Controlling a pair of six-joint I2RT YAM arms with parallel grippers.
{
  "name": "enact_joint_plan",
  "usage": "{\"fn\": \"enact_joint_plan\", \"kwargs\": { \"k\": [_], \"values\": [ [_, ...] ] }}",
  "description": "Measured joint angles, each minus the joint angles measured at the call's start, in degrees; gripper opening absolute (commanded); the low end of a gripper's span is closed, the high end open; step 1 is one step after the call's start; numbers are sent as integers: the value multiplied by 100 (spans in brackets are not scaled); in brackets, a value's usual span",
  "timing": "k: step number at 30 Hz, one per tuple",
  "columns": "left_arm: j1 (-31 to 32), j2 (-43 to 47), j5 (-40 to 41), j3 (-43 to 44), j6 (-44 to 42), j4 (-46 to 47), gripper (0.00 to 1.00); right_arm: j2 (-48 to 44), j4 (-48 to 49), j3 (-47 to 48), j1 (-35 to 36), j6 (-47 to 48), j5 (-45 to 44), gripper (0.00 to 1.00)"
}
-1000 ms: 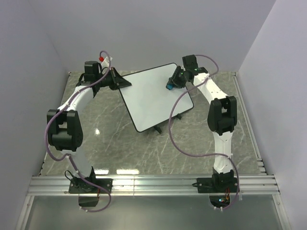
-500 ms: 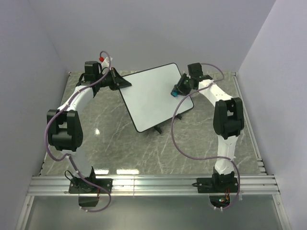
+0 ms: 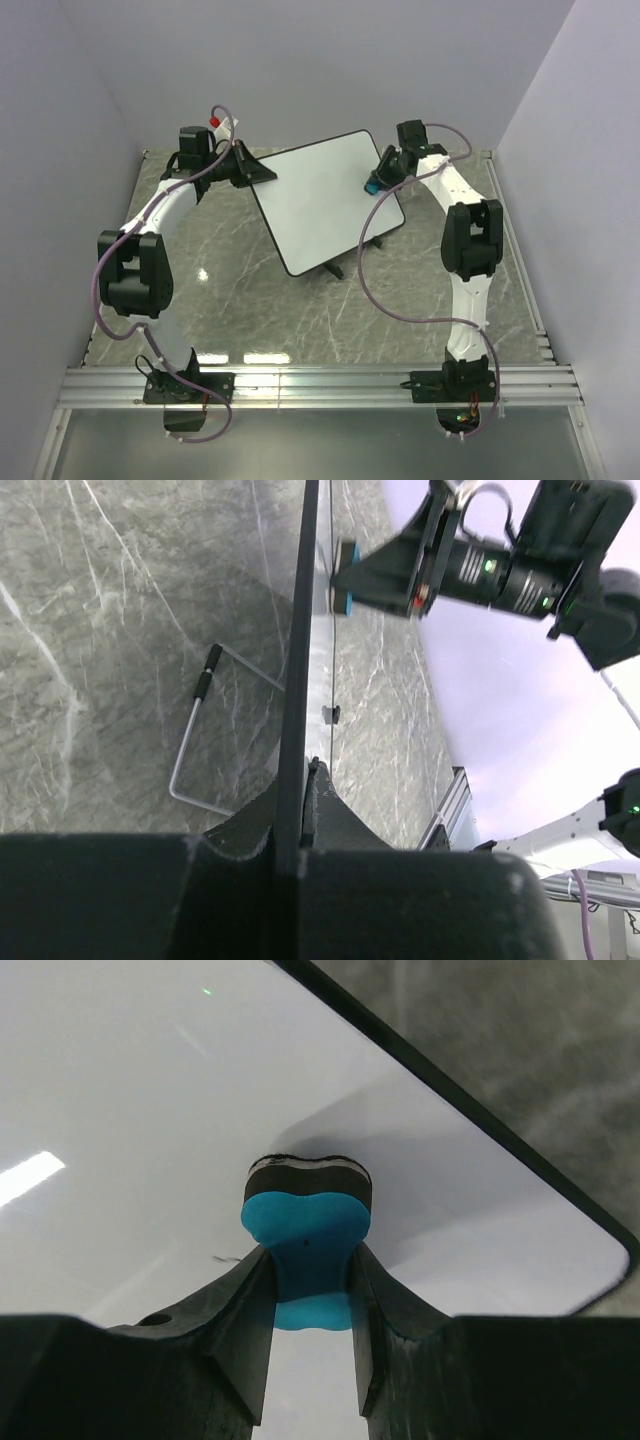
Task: Erase the whiteboard
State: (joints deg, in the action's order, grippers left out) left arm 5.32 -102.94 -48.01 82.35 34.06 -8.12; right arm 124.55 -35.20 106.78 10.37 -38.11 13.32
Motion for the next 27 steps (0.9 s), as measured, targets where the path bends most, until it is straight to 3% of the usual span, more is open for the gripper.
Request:
{"fn": "enact_joint_plan", "kwargs": {
  "k": [5,10,20,23,27],
  "values": [
    [28,24,46,2,0,-24,0,365,-55,831,105,-66,160,0],
    [35,37,72,2,0,-61,0,413,33,922,149,-243,328,0],
    [61,92,131,2,-15,-160,0,-332,1051,-662,120,-293,323,0],
    [61,96,129,0,-42,-162,0,-479,1029,-1043,4,-393,337,0],
    [74,116,138,0,-63,-162,0,-363,669,-879,-133,-461,317,0]
  ]
}}
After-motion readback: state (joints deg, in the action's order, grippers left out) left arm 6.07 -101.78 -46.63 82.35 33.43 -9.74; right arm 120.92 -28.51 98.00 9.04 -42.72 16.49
